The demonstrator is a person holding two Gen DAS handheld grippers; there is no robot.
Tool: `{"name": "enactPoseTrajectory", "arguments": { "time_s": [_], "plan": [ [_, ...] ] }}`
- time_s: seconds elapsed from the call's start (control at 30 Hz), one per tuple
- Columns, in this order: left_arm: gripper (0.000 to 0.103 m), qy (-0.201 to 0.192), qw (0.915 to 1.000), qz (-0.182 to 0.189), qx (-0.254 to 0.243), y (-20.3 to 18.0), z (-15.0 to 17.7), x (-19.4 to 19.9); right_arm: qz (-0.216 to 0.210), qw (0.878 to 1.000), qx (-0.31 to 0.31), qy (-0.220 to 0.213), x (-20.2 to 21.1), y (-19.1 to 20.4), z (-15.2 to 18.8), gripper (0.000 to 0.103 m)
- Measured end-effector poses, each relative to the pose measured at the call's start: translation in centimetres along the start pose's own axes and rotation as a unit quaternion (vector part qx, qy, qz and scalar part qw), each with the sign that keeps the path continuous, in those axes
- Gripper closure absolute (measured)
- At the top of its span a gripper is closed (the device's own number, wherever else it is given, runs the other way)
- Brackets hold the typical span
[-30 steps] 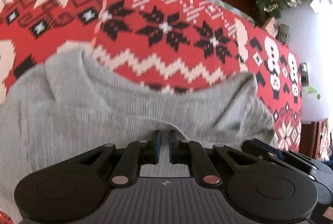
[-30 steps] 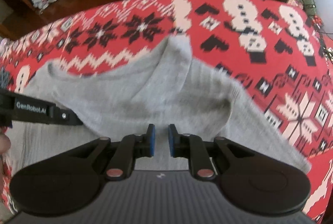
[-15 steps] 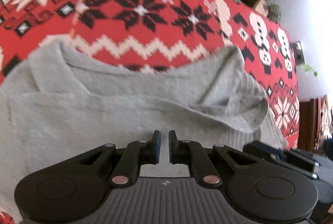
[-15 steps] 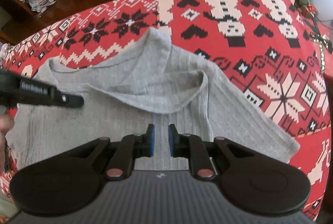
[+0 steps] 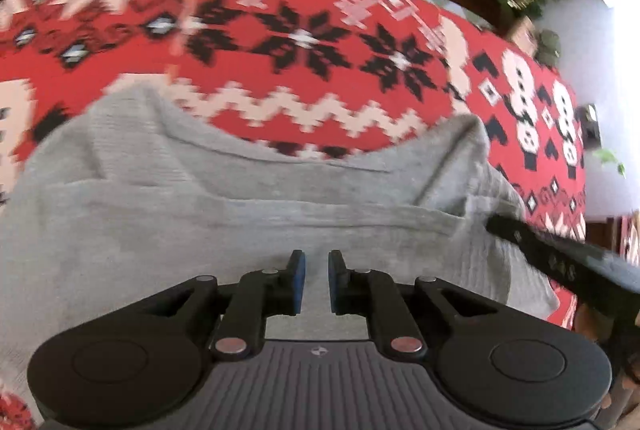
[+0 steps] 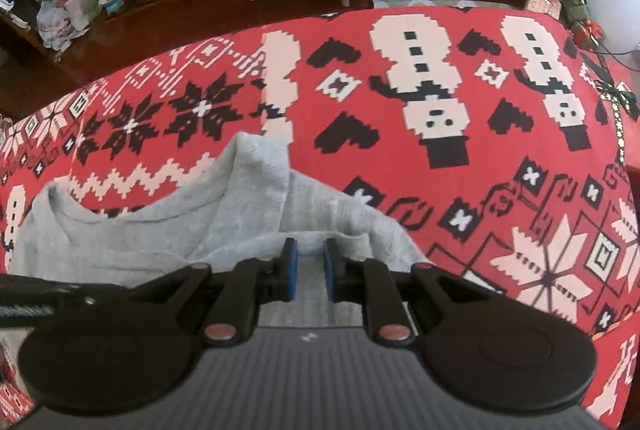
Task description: Fold clothes
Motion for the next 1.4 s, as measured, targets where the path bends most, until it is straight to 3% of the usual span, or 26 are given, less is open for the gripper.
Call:
{"name": "enactPoseTrajectory", "arguments": {
  "time_s": [0.03,0.1,0.13,0.23,0.27,0.33,0.4,0.53,0.63,0.73,0.97,1.03,1.13,1.2,1.23,1.27,1.33,1.4],
  "plan": [
    [0.091,-0.009,0.9999,-0.01,0.003,0.5,0.1,0.7,0.0,1.0,0.0,0.002,0.3,-0.2,0.2,0.087],
    [0.079,-0.027,0.9991,-0.031,0.008,1.4,0.3,2.0,0.0,1.0,0.0,0.006,1.0,-0.6,1.0,0.081],
    [0.067,-0.039,0.9983,-0.044,0.001,1.7,0.5,2.6,0.001,1.0,0.001,0.006,1.5,-0.8,1.5,0.079],
    [0.049,-0.073,0.9937,-0.083,-0.02,2.6,1.1,4.5,0.014,1.0,0.019,-0.003,3.4,-1.0,2.5,0.067],
    [0.036,-0.084,0.9914,-0.096,-0.027,2.8,1.3,5.1,0.018,1.0,0.025,-0.004,4.0,-1.0,2.7,0.059],
    [0.033,-0.082,0.9868,-0.136,-0.031,3.5,1.6,5.6,0.02,0.999,0.033,-0.007,5.1,-0.8,3.1,0.048],
    [0.033,-0.085,0.9823,-0.165,-0.028,4.4,1.9,6.2,0.029,0.999,0.038,-0.011,6.0,-0.6,3.2,0.031],
    [0.03,-0.102,0.975,-0.198,-0.004,6.5,2.3,7.4,0.036,0.999,0.031,-0.019,6.9,-0.4,3.3,0.019],
    [0.03,-0.137,0.9751,-0.174,-0.001,7.9,2.0,7.9,0.045,0.999,0.012,-0.017,6.7,-0.6,3.3,0.014],
    [0.023,-0.16,0.9742,-0.159,-0.01,8.9,1.9,7.8,0.042,0.998,-0.009,-0.046,6.7,-0.7,3.3,0.001],
    [0.023,-0.199,0.9701,-0.131,-0.044,10.9,1.8,7.0,-0.011,0.993,-0.048,-0.109,6.4,-1.3,3.9,0.001],
    [0.023,-0.207,0.9728,-0.094,-0.046,11.1,1.8,6.7,0.013,0.992,-0.047,-0.117,6.2,-1.4,4.0,0.001],
    [0.028,-0.212,0.9753,-0.057,-0.026,11.4,1.6,6.2,0.044,0.991,-0.03,-0.125,5.9,-1.3,4.1,0.001],
    [0.046,-0.215,0.975,-0.051,-0.017,11.6,1.3,5.8,0.061,0.99,-0.024,-0.124,5.6,-1.2,4.1,0.002],
    [0.06,-0.217,0.9749,-0.048,-0.013,11.7,1.2,5.7,0.066,0.99,-0.026,-0.121,5.4,-1.4,4.1,0.004],
    [0.078,-0.217,0.975,-0.048,-0.005,12.0,1.0,5.5,0.071,0.99,-0.029,-0.117,5.1,-1.5,4.2,0.013],
    [0.098,-0.216,0.9751,-0.048,0.009,12.7,0.5,5.3,0.077,0.991,-0.039,-0.106,4.4,-1.9,4.2,0.03],
    [0.097,-0.218,0.9748,-0.047,0.014,13.0,0.2,5.3,0.076,0.991,-0.06,-0.09,3.7,-2.5,4.4,0.055]
  ]
}}
Point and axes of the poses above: each gripper's, at about its wrist camera, not at the fingertips, and x roughly against the way its jaws point, y to its left, z to its underside, the point moved 5 cm from there along -x, roughly the way its jaws point, and after that the axes turned 1 degree about -y, right-handed, at the moved point
